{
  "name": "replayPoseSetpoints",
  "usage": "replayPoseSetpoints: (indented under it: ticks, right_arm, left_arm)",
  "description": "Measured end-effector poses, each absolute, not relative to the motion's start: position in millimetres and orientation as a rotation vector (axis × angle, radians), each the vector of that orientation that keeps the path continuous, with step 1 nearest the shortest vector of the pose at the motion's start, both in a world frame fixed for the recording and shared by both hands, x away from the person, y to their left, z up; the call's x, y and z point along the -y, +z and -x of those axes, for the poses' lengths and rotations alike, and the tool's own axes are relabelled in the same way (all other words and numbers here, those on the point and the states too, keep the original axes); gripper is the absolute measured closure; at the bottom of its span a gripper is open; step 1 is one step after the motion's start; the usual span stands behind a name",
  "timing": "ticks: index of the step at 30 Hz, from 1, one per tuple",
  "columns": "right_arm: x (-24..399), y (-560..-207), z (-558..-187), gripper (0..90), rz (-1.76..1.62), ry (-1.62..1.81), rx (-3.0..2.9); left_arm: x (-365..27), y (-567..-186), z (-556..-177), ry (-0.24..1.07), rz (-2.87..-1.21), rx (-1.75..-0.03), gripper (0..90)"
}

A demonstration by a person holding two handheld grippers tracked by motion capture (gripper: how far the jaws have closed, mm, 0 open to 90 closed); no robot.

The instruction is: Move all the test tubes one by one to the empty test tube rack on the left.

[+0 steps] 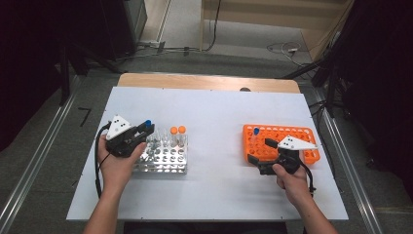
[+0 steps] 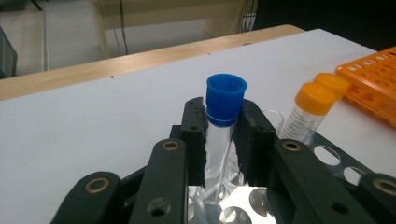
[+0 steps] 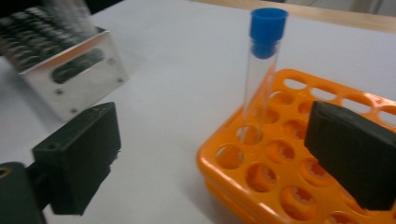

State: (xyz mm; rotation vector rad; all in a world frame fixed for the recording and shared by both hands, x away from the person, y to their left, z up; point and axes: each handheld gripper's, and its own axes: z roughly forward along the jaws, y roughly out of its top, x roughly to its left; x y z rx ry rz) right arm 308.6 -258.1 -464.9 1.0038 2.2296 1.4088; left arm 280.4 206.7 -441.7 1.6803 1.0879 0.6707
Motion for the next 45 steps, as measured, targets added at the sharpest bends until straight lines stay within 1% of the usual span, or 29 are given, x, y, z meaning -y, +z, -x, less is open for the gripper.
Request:
replayPoseSetpoints:
  ticks: [2, 4, 8, 12, 15, 20, 23, 30, 33, 35, 38, 45]
  right_arm:
    - [253.4, -467.8, -311.0, 6.5, -1.02, 1.367, -2.22]
    - [249.2, -470.9, -313.6, 13.7, -1.065, 1.319, -2.194]
    - [243.5, -475.9, -319.7, 24.9, -1.133, 1.279, -2.149]
    - [238.4, -479.8, -323.5, 34.5, -1.145, 1.255, -2.128]
    - [237.8, -480.9, -324.7, 43.4, -1.164, 1.265, -2.104]
    - [237.4, -483.0, -326.1, 52.5, -1.172, 1.254, -2.088]
    - [237.9, -484.2, -327.1, 58.3, -1.168, 1.268, -2.077]
    - [240.3, -485.8, -329.8, 65.1, -1.192, 1.283, -2.063]
    - [239.7, -486.0, -329.2, 70.3, -1.188, 1.288, -2.07]
    - [239.1, -486.3, -328.8, 73.9, -1.167, 1.294, -2.078]
    - [238.4, -485.9, -327.6, 74.4, -1.134, 1.293, -2.091]
    - [245.4, -470.7, -320.5, 74.7, -1.085, 1.391, -2.019]
  left_arm:
    - [-206.7, -442.9, -280.6, 0.65, -1.688, -1.097, 74.7]
    - [-206.6, -444.5, -281.3, 0.631, -1.696, -1.109, 74.0]
    - [-208.2, -444.7, -281.9, 0.591, -1.685, -1.122, 72.7]
    - [-208.5, -444.4, -281.5, 0.552, -1.683, -1.12, 69.3]
    - [-210.2, -443.3, -280.6, 0.528, -1.672, -1.12, 65.9]
    - [-215.1, -437.9, -276.8, 0.513, -1.633, -1.096, 59.4]
    - [-216.1, -434.2, -274.0, 0.523, -1.616, -1.076, 51.3]
    - [-213.6, -424.1, -266.5, 0.507, -1.573, -1.024, 30.6]
    - [-211.3, -419.9, -264.0, 0.494, -1.556, -1.013, 20.4]
    - [-209.5, -417.4, -262.7, 0.49, -1.554, -1.007, 15.6]
    - [-206.7, -414.3, -261.1, 0.478, -1.555, -0.997, 10.1]
    - [-196.4, -410.0, -258.5, 0.459, -1.565, -0.964, 2.2]
